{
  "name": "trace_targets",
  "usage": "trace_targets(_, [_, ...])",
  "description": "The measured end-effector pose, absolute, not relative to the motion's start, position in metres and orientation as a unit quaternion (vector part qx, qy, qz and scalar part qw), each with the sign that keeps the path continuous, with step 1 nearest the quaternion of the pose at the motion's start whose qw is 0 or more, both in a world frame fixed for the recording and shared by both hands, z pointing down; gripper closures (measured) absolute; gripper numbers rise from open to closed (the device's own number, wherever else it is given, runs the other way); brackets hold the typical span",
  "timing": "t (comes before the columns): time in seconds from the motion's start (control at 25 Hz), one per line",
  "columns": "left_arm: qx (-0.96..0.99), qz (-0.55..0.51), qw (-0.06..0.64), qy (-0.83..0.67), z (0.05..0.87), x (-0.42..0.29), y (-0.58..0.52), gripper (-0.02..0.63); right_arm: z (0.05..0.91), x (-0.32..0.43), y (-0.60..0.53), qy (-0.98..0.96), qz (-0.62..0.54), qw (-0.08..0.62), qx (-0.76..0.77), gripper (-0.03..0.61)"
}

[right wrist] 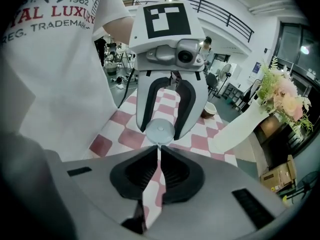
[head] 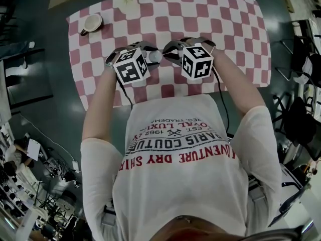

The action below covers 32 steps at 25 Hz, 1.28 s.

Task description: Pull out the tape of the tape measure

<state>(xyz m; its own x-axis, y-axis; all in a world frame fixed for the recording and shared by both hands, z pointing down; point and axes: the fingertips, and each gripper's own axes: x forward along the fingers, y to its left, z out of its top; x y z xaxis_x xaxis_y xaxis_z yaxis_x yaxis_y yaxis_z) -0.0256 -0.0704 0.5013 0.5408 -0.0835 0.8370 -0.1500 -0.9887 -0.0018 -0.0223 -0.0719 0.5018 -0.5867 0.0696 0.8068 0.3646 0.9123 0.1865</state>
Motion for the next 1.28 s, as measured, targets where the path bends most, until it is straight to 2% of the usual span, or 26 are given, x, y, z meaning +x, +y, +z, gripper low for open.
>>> trace_targets(0.52, [0.878, 0.466, 0.052, -0.094, 0.506, -0.025, -0.079, 0.379, 0.51, -0.022, -0.077, -0.882, -0.131, 0.44, -0.11, 0.546])
trace_targets(1.08, [0.855, 0.449, 0.066, -0.253, 0.502, -0.067, -0.11, 0.379, 0.509, 0.007, -0.134, -0.887, -0.036, 0.454, 0.076, 0.546])
trace_targets(1.28, [0.856, 0.415, 0.081, -0.297, 0.494, -0.081, -0.113, 0.379, 0.495, 0.016, -0.143, -0.902, 0.014, 0.408, 0.141, 0.546])
